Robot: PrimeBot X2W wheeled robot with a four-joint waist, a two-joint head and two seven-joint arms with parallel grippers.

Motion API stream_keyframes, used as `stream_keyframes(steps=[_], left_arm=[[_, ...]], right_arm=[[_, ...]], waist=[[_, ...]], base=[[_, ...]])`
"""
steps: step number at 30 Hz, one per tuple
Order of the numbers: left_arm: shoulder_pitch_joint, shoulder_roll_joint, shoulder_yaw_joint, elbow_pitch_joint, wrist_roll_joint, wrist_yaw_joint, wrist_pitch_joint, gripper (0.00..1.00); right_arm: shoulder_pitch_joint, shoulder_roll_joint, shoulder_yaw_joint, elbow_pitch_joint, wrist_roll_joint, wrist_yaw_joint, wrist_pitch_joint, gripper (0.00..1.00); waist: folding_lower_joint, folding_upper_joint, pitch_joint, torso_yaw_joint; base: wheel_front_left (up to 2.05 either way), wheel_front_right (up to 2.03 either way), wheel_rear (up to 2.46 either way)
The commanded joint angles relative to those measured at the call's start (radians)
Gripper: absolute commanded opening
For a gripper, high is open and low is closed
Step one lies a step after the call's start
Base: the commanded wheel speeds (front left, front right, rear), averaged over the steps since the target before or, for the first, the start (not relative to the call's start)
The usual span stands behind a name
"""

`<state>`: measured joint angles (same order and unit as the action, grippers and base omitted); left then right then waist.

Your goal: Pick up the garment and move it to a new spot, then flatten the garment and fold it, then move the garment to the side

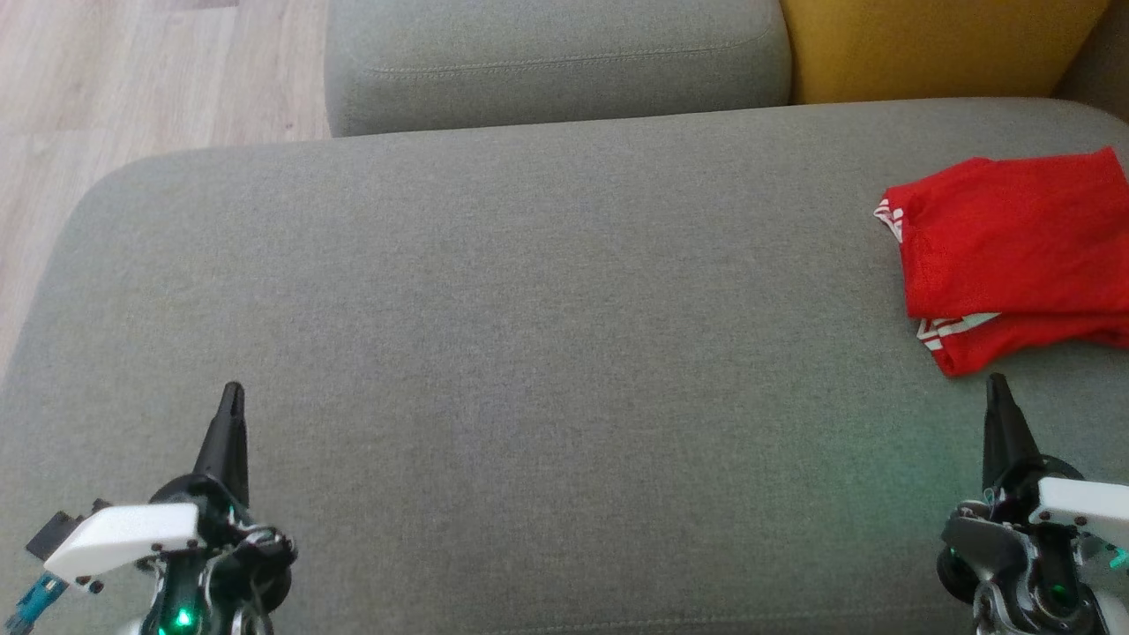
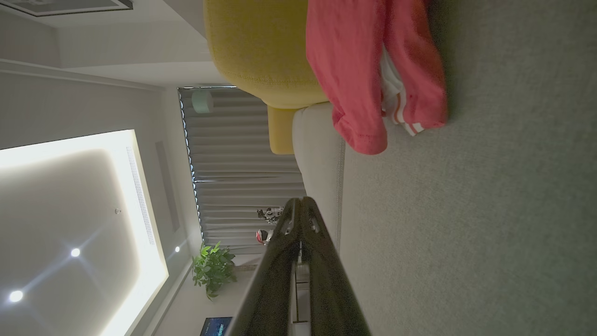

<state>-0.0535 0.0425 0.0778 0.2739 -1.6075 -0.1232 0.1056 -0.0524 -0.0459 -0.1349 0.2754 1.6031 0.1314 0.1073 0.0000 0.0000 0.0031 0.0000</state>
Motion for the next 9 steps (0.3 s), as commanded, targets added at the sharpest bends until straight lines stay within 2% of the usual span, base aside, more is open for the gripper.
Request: stream_keyframes(steps=[1, 9], left_arm=[[-0.055, 0.008, 0.037, -0.029, 0.000, -0.007, 0.008, 0.00], [-0.055, 0.008, 0.037, -0.029, 0.000, -0.007, 0.008, 0.00]], right_arm=[[-0.056, -0.004, 0.020, -0.031, 0.005, -0.001, 0.007, 0.00], [-0.056, -0.004, 0.020, -0.031, 0.005, -0.001, 0.007, 0.00]], waist=[[0.0000, 0.0000, 0.000, 0.000], [0.0000, 0.0000, 0.000, 0.000]], base=[[0.00, 0.00, 0.00], [0.00, 0.00, 0.00]])
